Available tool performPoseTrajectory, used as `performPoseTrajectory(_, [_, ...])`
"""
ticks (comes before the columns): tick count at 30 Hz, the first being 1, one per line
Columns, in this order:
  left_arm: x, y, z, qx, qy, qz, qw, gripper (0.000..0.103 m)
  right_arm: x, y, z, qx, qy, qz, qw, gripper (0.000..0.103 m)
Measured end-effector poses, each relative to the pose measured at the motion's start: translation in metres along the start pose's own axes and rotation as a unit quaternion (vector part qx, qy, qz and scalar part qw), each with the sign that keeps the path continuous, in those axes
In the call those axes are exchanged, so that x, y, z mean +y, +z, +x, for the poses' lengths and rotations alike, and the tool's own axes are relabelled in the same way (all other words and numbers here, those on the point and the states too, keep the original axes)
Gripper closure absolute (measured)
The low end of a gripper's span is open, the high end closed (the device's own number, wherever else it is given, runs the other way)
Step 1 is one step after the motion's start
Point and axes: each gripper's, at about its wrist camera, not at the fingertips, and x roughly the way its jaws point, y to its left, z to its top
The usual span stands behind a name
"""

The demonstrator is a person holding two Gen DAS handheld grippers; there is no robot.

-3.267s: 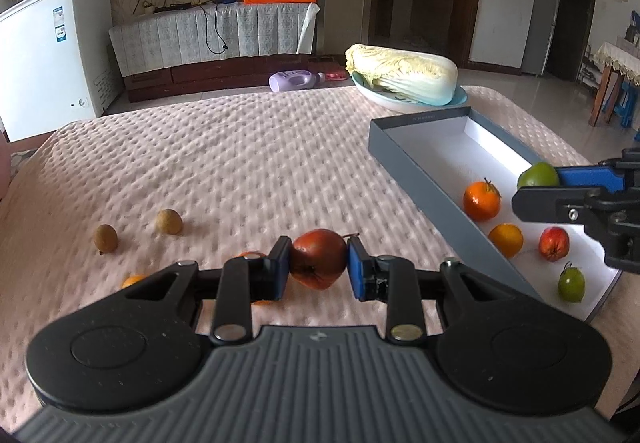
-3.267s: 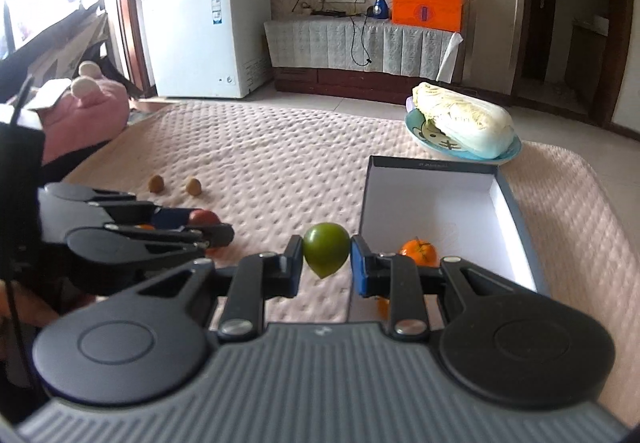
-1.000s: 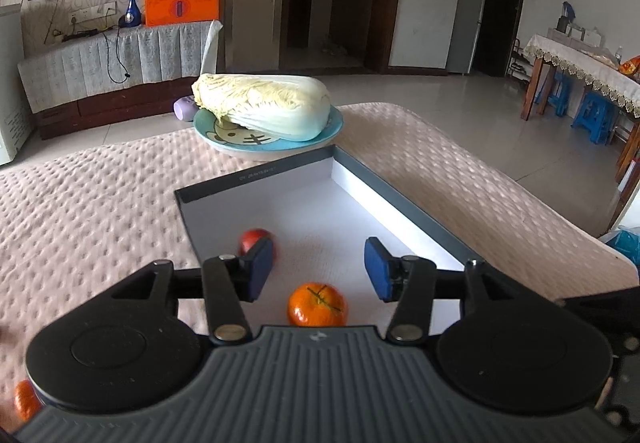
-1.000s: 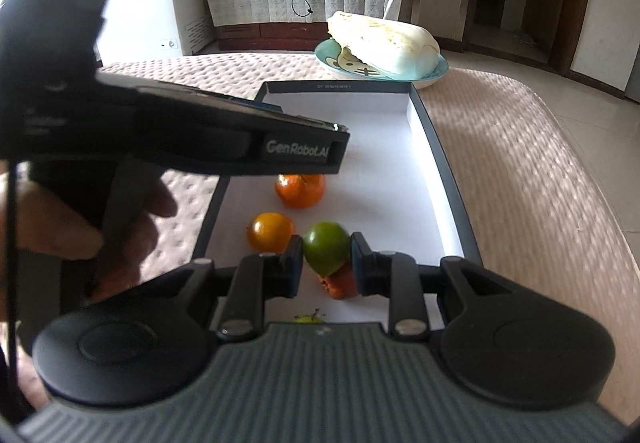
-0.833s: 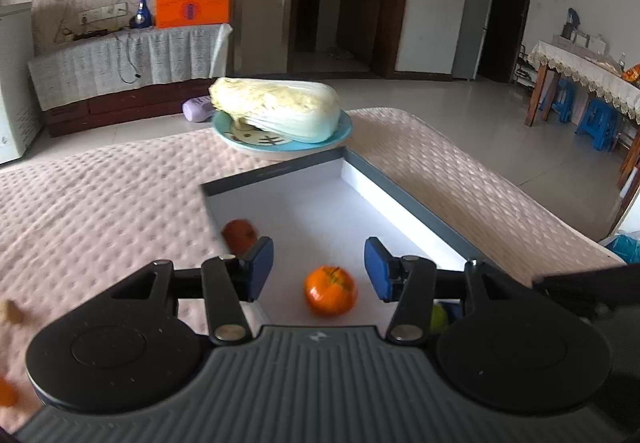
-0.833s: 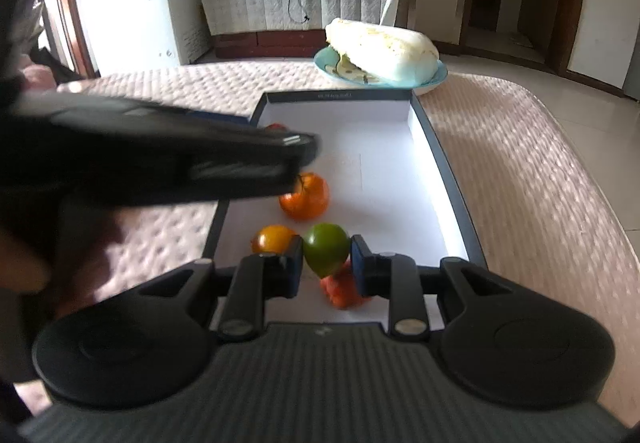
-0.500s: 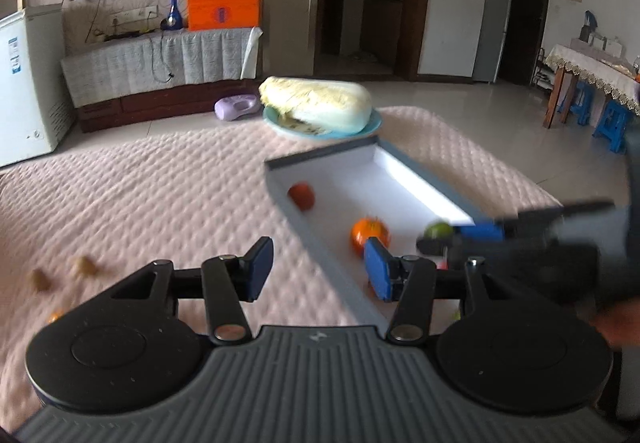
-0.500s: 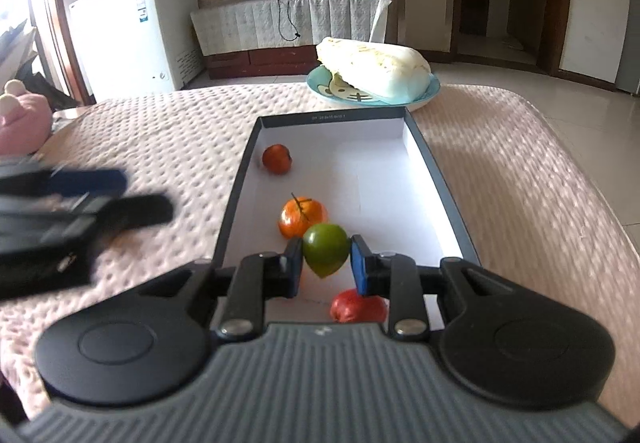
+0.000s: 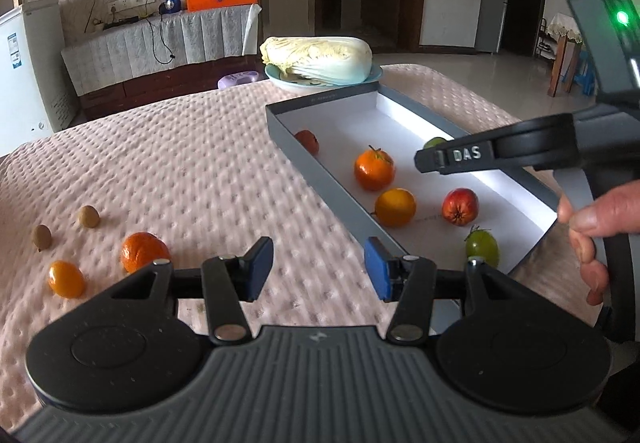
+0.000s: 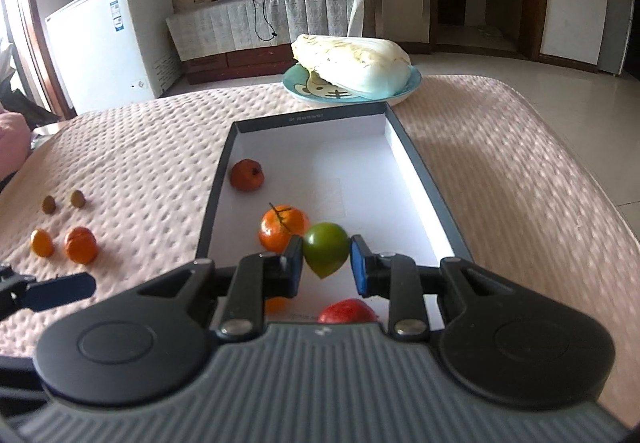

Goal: Organize fruits
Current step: 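Lower the green lime into the box and open the right gripper, then move both grippers back toward the loose fruits on the bedspread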

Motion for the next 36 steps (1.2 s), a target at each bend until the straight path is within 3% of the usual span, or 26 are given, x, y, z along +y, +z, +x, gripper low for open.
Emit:
performPoseTrajectory(12, [-0.005, 0.001, 0.001, -0.008, -0.012, 0.001, 0.9999, 0.046, 0.002, -0.001, 0.001, -0.012, -0.032, 0.002, 0.999, 0.073])
performPoseTrajectory(22, [0.000, 0.001, -0.001, -0.008, -0.008, -0.003, 0.9999, 0.046, 0.005, 0.000, -0.005, -0.025, -0.029, 0.012, 0.999, 0.069])
performPoseTrajectory(28, [0.010, 0.000, -0.004, -0.010, -0.001, -0.010, 0.9999, 0.046, 0.016, 0.001, -0.022, -0.062, 0.006, 0.019, 0.998, 0.069])
performPoseTrajectory(36, [0.030, -0.003, -0.013, -0.012, 0.018, -0.019, 0.9996, 0.046, 0.056, -0.001, -0.028, -0.063, 0.050, -0.030, 0.996, 0.069])
